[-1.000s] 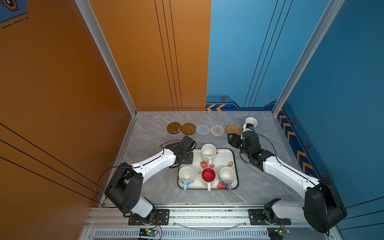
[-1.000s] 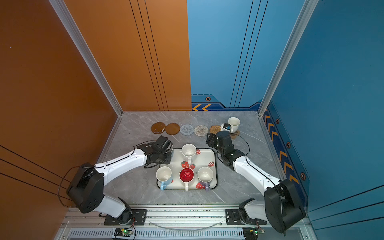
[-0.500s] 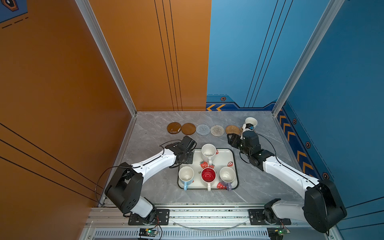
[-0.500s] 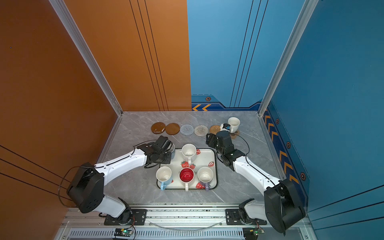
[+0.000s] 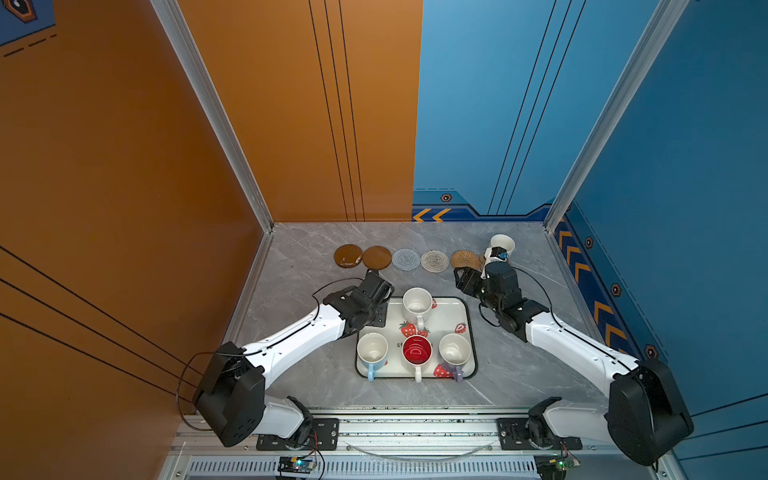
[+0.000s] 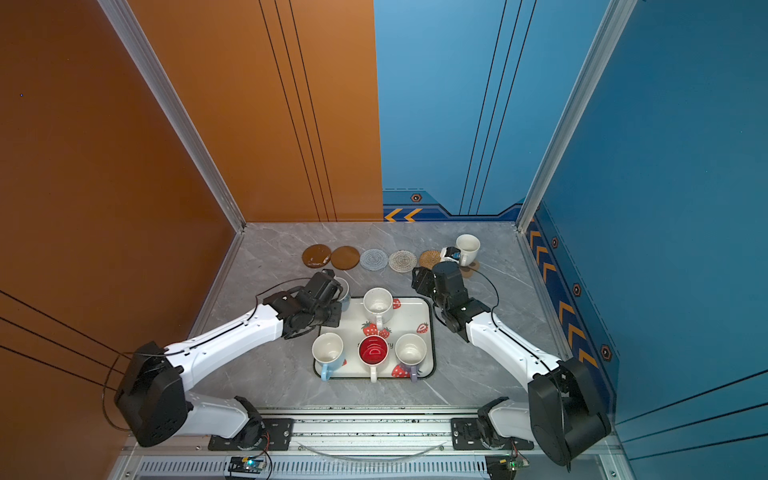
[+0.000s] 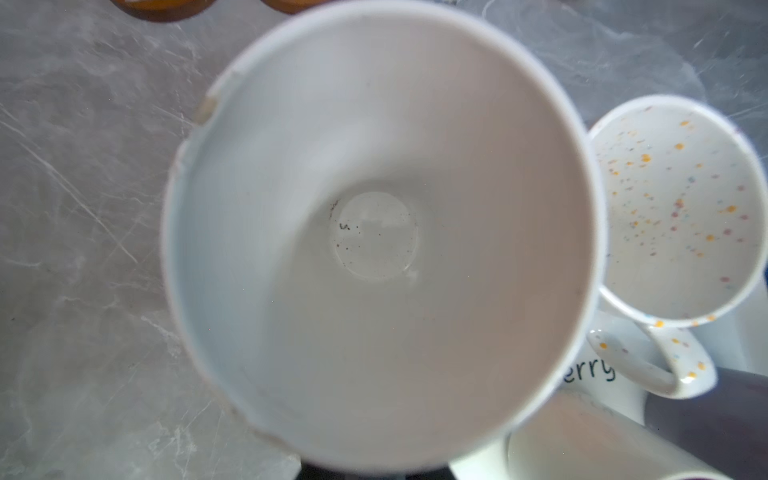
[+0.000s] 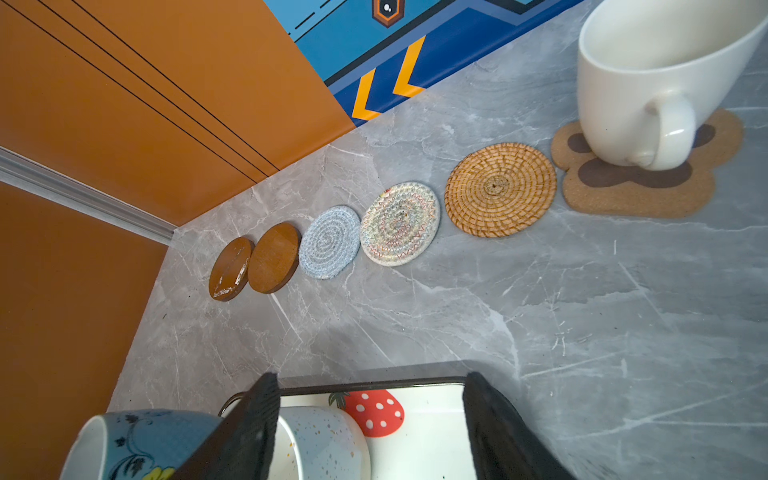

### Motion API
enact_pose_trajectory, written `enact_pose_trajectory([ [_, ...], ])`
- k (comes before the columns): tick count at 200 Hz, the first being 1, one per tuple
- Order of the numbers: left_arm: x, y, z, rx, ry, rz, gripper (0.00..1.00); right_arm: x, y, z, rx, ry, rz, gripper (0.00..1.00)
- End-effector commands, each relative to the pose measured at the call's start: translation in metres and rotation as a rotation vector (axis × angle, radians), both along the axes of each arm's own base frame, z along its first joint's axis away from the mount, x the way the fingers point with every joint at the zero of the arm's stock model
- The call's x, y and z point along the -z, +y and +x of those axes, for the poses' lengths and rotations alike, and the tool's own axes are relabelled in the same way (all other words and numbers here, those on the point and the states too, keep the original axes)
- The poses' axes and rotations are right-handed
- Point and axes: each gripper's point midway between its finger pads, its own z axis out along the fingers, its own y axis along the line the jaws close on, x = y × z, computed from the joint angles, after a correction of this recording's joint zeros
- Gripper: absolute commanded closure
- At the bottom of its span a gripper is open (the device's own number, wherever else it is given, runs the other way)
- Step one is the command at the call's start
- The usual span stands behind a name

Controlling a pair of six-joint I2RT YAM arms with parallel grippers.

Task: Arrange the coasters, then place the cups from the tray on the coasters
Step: 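Lift the light blue mug with the left gripper toward the glossy brown coaster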

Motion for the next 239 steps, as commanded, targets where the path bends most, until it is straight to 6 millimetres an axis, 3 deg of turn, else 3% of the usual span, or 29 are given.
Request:
enact_pose_trajectory([
  [1,-0.03,0.003,0.009,-0.026,-0.103,-0.02,1.0,-0.009,0.002,0.006,-0.003,-0.023,0.03,0.32],
  [35,-0.039,0.011,0.014,-0.038,-0.122,-0.018,1.0,-0.01,0.004,0.006,-0.015,-0.024,0.039,0.32],
  [40,-0.053,0.008,0.02,-0.042,-0.148,-0.038,1.0,-0.011,0.005,0.006,-0.017,-0.027,0.042,0.32],
  [110,-0.072,0.031,0.042,-0.106,-0.182,-0.037,1.0,-0.01,0.001,0.004,-0.022,-0.024,0.046,0.32],
  [169,-0.078,0.063,0.079,-0.176,-0.173,-0.046,1.0,-0.01,-0.008,0.002,-0.021,-0.026,0.061,0.32],
  [239,-0.076,0.079,0.115,-0.236,-0.169,-0.056,1.0,-0.008,-0.018,-0.002,-0.022,-0.022,0.081,0.32],
])
